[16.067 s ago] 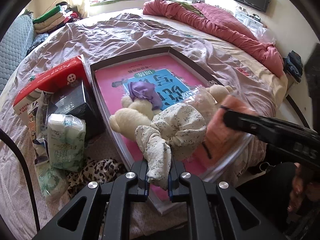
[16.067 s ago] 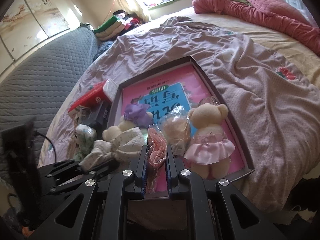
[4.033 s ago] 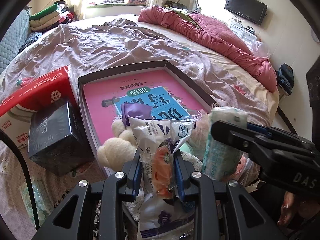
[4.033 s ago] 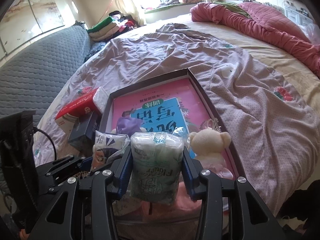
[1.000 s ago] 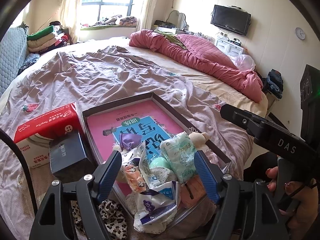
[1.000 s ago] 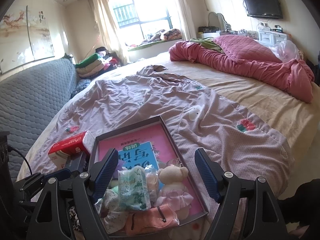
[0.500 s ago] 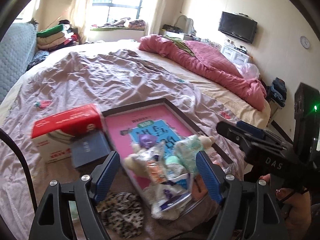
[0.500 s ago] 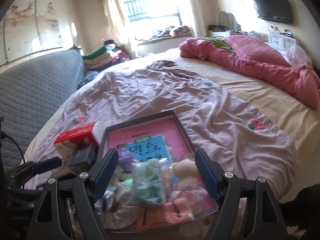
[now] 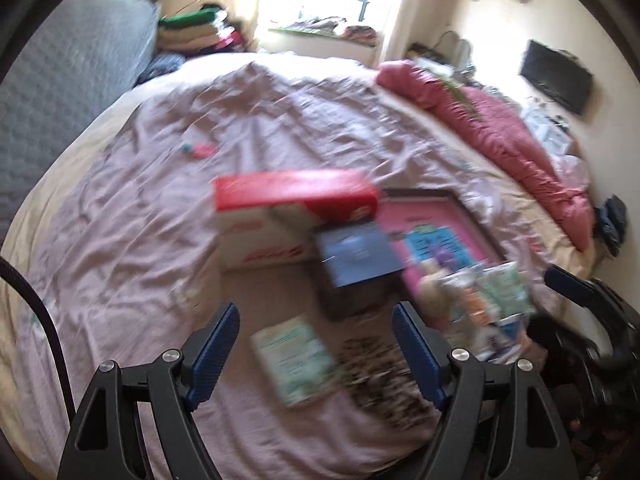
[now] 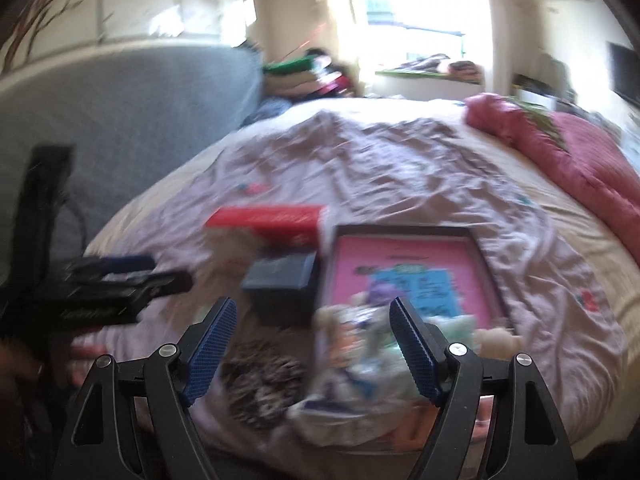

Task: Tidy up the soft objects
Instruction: 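Grasp the green tissue pack with left tool while right tool grasps the leopard-print scrunchie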

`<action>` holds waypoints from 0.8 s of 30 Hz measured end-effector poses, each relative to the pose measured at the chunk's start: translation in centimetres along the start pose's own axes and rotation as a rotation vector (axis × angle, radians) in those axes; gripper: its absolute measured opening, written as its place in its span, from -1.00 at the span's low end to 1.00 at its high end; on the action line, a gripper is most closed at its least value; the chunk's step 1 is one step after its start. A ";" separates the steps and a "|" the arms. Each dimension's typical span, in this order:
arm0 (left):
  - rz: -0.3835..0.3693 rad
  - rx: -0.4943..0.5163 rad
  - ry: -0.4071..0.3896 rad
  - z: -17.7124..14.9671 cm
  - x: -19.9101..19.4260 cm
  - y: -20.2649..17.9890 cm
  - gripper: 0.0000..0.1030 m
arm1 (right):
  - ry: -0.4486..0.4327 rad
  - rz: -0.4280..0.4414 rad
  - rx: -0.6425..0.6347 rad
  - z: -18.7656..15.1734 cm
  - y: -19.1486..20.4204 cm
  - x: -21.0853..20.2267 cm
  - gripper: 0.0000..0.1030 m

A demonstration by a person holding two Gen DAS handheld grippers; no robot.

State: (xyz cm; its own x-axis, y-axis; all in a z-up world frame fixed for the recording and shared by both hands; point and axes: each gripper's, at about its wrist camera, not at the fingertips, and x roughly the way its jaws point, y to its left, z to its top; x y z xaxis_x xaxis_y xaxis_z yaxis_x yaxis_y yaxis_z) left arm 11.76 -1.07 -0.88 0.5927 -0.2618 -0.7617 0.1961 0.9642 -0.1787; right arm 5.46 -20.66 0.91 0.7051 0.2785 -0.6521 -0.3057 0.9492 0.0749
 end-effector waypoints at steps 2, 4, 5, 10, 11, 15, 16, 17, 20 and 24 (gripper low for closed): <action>0.012 -0.030 0.032 -0.5 1.1 1.4 0.52 | 0.054 0.026 -0.054 -0.5 1.5 1.4 0.56; 0.023 -0.049 0.051 -1.2 1.9 2.2 0.52 | 0.120 0.059 -0.091 -1.2 3.0 3.0 0.56; 0.022 -0.059 0.059 -1.5 2.3 2.5 0.52 | 0.160 0.069 -0.109 -1.6 3.7 4.0 0.56; -0.013 -0.115 0.135 -2.5 4.6 3.3 0.52 | 0.245 0.057 -0.194 -2.9 5.3 6.6 0.56; -0.018 -0.122 0.144 -2.6 5.0 3.3 0.52 | 0.263 0.054 -0.200 -3.0 5.3 7.1 0.56; -0.023 -0.119 0.181 -3.0 6.4 2.8 0.52 | 0.298 0.040 -0.234 -3.6 5.3 8.6 0.56; -0.022 -0.118 0.187 -2.9 6.7 2.6 0.52 | 0.308 0.039 -0.241 -3.7 5.3 9.0 0.55; -0.025 -0.118 0.196 -2.9 7.0 2.5 0.52 | 0.322 0.039 -0.250 -3.8 5.2 9.4 0.55; -0.019 -0.116 0.226 -2.7 8.2 2.0 0.51 | 0.345 0.023 -0.282 -4.2 5.5 10.6 0.56; 0.019 -0.080 0.276 -2.8 9.8 1.3 0.51 | 0.364 -0.004 -0.305 -4.8 5.7 12.0 0.56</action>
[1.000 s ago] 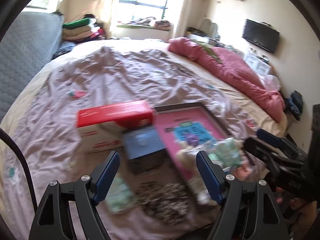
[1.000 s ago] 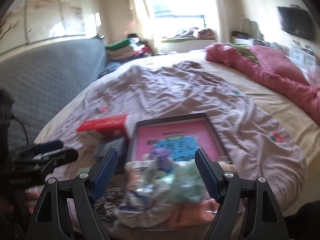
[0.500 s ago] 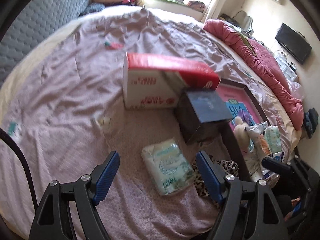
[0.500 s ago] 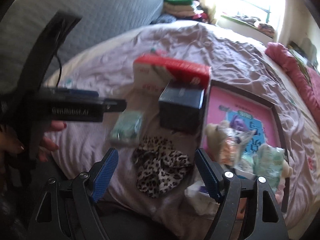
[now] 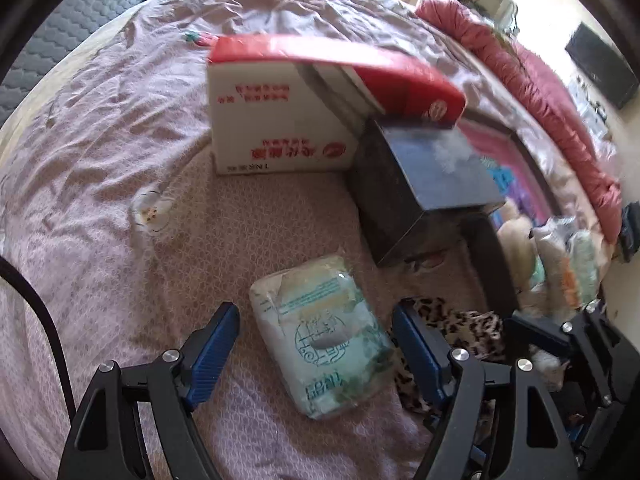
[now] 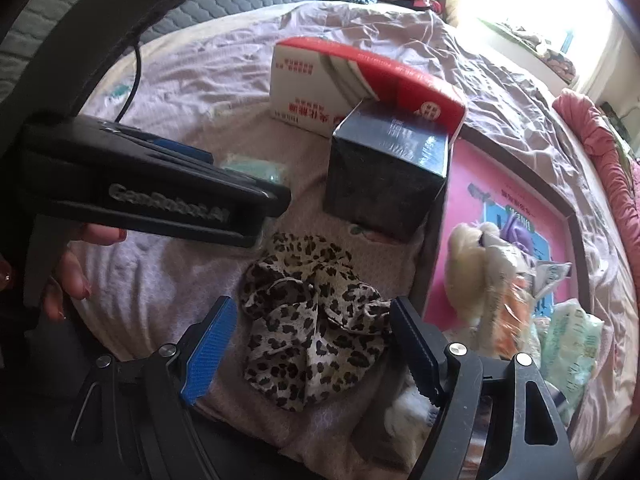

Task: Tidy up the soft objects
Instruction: 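Grasp the green tissue pack with left tool while right tool grasps the leopard-print scrunchie, then carry the tissue pack with left tool while right tool carries the scrunchie onto the tray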

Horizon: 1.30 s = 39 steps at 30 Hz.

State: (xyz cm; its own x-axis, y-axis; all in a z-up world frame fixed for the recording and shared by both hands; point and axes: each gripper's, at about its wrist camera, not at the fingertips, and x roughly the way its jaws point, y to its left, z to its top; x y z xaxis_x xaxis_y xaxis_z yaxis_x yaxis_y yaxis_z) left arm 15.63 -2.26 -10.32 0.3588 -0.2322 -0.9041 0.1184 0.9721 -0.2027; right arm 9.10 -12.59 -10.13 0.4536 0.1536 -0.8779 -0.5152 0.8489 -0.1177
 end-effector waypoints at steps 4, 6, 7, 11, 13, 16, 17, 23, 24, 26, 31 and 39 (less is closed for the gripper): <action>0.009 0.003 0.029 -0.1 1.4 -0.1 0.50 | 0.010 0.004 -0.017 -0.1 0.3 0.9 0.45; 0.011 0.009 0.030 -0.1 1.5 0.0 0.41 | 0.021 0.000 -0.012 0.0 0.2 1.6 0.35; 0.011 0.008 0.031 -0.2 1.5 0.1 0.39 | 0.022 0.000 -0.009 -0.1 0.1 1.8 0.30; -0.007 -0.023 0.026 -0.2 1.6 0.9 0.16 | 0.030 0.024 0.008 0.1 0.0 2.6 -0.06; -0.025 -0.035 0.020 -0.2 1.3 1.5 0.08 | 0.022 0.039 0.021 0.1 -0.1 2.9 -0.26; -0.079 -0.056 0.000 -0.2 0.8 2.3 0.04 | -0.008 0.054 0.055 0.1 -0.5 2.6 -0.61; -0.094 -0.069 -0.008 -0.4 0.5 2.5 0.04 | -0.022 0.079 0.084 0.0 -0.9 2.3 -0.67; -0.109 -0.061 -0.079 -0.7 -2.7 2.7 0.04 | -0.090 0.134 0.184 -0.1 -2.7 0.6 -0.71; -0.104 -0.057 -0.094 -0.7 -3.2 2.4 0.04 | -0.101 0.140 0.196 0.0 -2.8 0.2 -0.71; -0.080 -0.037 -0.126 -0.7 -4.6 1.7 0.04 | -0.140 0.152 0.214 0.2 -3.2 -1.0 -0.71; -0.082 -0.001 -0.202 -0.4 -8.4 0.3 0.04 | -0.228 0.155 0.259 0.0 -4.4 -4.8 -0.71; -0.116 0.097 -0.273 0.6 -11.4 -5.6 0.04 | -0.337 0.073 0.387 -1.7 -9.8 -11.1 -0.71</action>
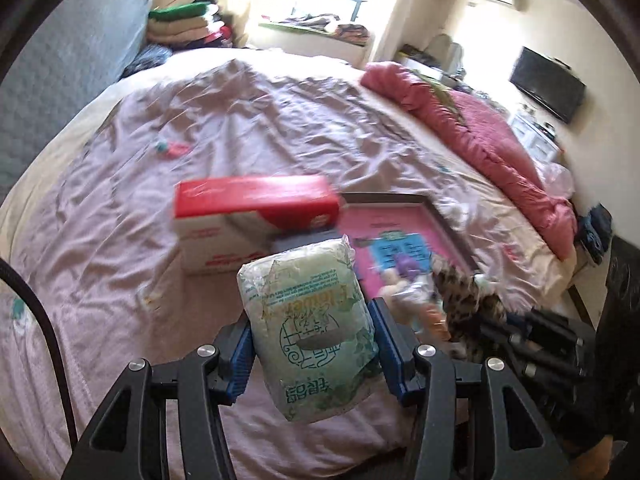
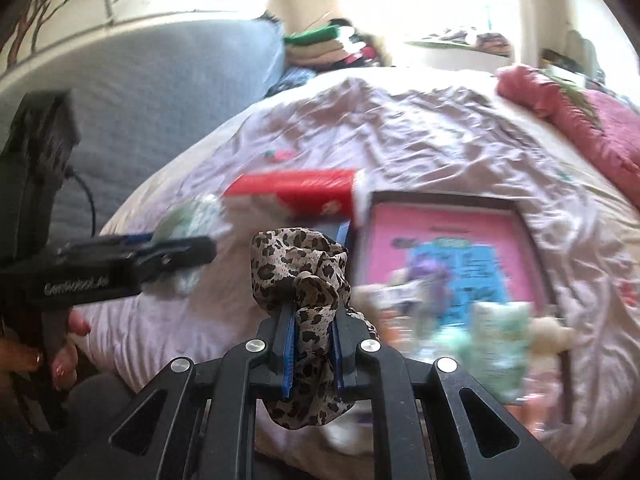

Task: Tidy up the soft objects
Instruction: 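Carry the tissue pack with left tool while right tool carries the scrunchie onto the tray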

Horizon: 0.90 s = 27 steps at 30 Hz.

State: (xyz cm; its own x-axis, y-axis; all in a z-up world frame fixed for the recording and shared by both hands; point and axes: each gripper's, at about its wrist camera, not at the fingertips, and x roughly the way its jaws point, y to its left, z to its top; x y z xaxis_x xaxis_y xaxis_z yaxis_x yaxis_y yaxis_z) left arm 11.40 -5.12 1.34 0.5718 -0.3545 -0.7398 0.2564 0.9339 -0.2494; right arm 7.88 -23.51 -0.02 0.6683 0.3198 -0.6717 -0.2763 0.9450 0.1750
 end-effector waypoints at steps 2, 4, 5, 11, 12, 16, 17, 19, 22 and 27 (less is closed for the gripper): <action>-0.012 0.034 0.000 0.2 0.2 -2.0 0.04 | -0.030 -0.029 0.035 0.1 -1.8 -1.5 -0.71; -0.028 0.062 0.003 0.2 0.5 -3.7 0.04 | -0.061 -0.056 0.077 0.3 -3.7 -3.0 -0.71; -0.037 0.080 0.007 0.2 0.7 -4.8 0.04 | -0.068 -0.064 0.091 0.2 -4.4 -3.6 -0.72; -0.059 0.166 0.020 0.2 2.1 -9.7 0.04 | -0.110 -0.130 0.148 -0.5 -8.2 -6.4 -0.72; -0.063 0.189 0.027 0.1 2.6 -10.6 0.04 | -0.117 -0.135 0.159 -0.6 -8.6 -6.7 -0.72; -0.058 0.234 0.042 -0.2 3.9 -12.7 0.04 | -0.132 -0.143 0.194 -0.8 -10.3 -7.2 -0.72; -0.059 0.240 0.048 -0.2 4.3 -13.2 0.04 | -0.133 -0.143 0.199 -0.9 -10.5 -7.0 -0.71; -0.063 0.249 0.053 -0.3 4.8 -13.7 0.04 | -0.138 -0.145 0.209 -1.0 -10.9 -7.1 -0.71; -0.046 0.273 0.060 -0.2 6.0 -14.4 0.04 | -0.136 -0.164 0.208 -1.3 -11.2 -6.7 -0.71; -0.020 0.288 0.104 -0.2 8.6 -14.7 0.04 | -0.140 -0.174 0.230 -1.7 -12.2 -6.1 -0.71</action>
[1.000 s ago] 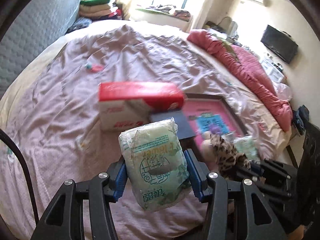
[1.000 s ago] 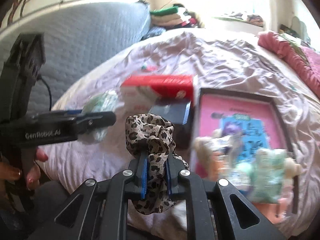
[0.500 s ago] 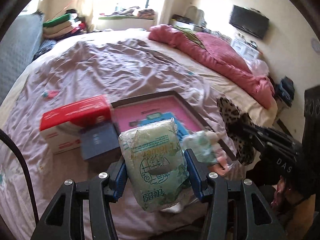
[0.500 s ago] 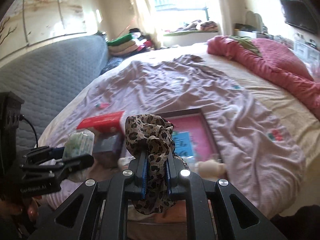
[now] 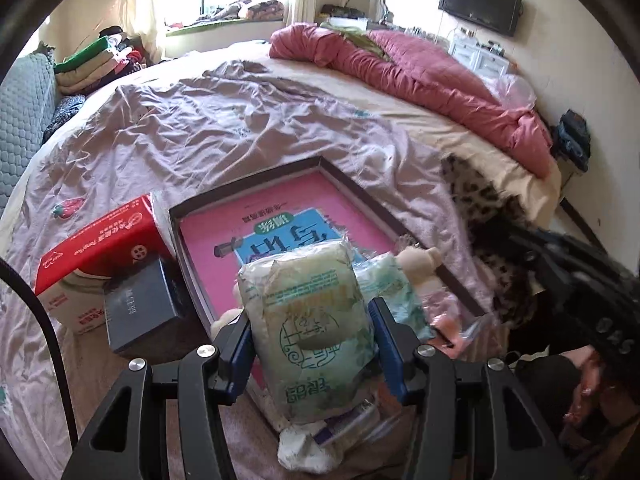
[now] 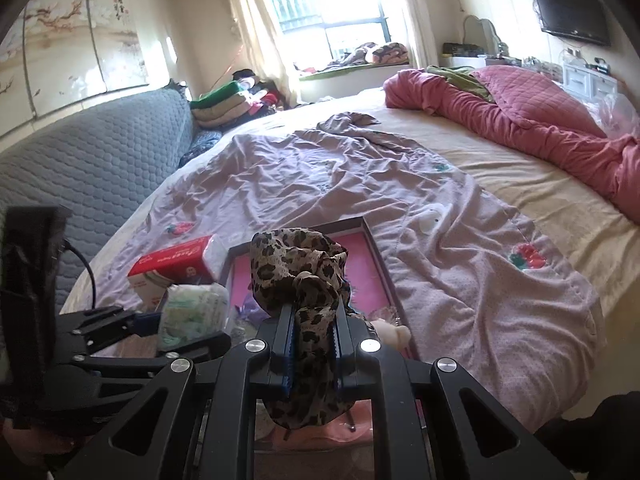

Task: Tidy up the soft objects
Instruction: 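Carry the tissue pack with left tool while right tool carries the scrunchie onto the tray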

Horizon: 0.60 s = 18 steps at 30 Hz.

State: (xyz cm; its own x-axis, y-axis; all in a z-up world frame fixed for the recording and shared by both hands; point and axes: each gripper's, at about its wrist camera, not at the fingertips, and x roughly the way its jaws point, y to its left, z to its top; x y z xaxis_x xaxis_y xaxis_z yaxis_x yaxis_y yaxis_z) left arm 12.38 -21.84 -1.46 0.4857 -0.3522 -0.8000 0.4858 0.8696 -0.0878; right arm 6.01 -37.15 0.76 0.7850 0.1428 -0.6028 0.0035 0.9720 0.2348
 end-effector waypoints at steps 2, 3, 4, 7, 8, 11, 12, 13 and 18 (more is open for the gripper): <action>0.002 0.000 0.012 -0.2 0.9 0.0 0.04 | 0.007 -0.008 0.004 -0.1 -0.4 0.4 -0.71; 0.001 -0.002 0.018 -0.3 1.2 0.0 0.04 | 0.007 -0.016 0.007 -0.2 -0.6 0.6 -0.71; -0.002 -0.003 0.025 -0.3 1.5 0.1 0.04 | 0.009 -0.022 0.011 -0.4 -0.8 0.8 -0.71; -0.001 0.004 0.030 -0.5 2.3 0.0 0.04 | 0.031 -0.026 0.021 -0.7 -1.3 1.8 -0.71; -0.001 0.006 0.031 -0.5 2.4 -0.1 0.04 | 0.037 -0.029 0.022 -0.9 -1.4 2.1 -0.71; -0.003 0.010 0.028 -0.5 2.7 -0.3 0.04 | 0.052 -0.044 0.030 -1.3 -1.8 2.9 -0.71; -0.001 0.013 0.028 -0.5 2.7 -0.3 0.04 | 0.055 -0.043 0.034 -1.4 -1.9 3.0 -0.71; 0.002 0.015 0.028 -0.5 2.8 -0.3 0.04 | 0.058 -0.043 0.037 -1.5 -2.0 3.2 -0.71; 0.004 0.015 0.032 -0.4 3.1 -0.3 0.04 | 0.072 -0.047 0.036 -1.7 -2.0 4.4 -0.71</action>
State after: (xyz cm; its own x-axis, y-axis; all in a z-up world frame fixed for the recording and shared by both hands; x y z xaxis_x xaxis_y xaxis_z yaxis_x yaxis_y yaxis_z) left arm 13.48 -23.03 -4.20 0.4644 -0.3378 -0.8186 0.4951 0.8655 -0.0763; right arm 8.36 -38.14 -3.68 0.7369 0.1113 -0.6668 0.0627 0.9708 0.2314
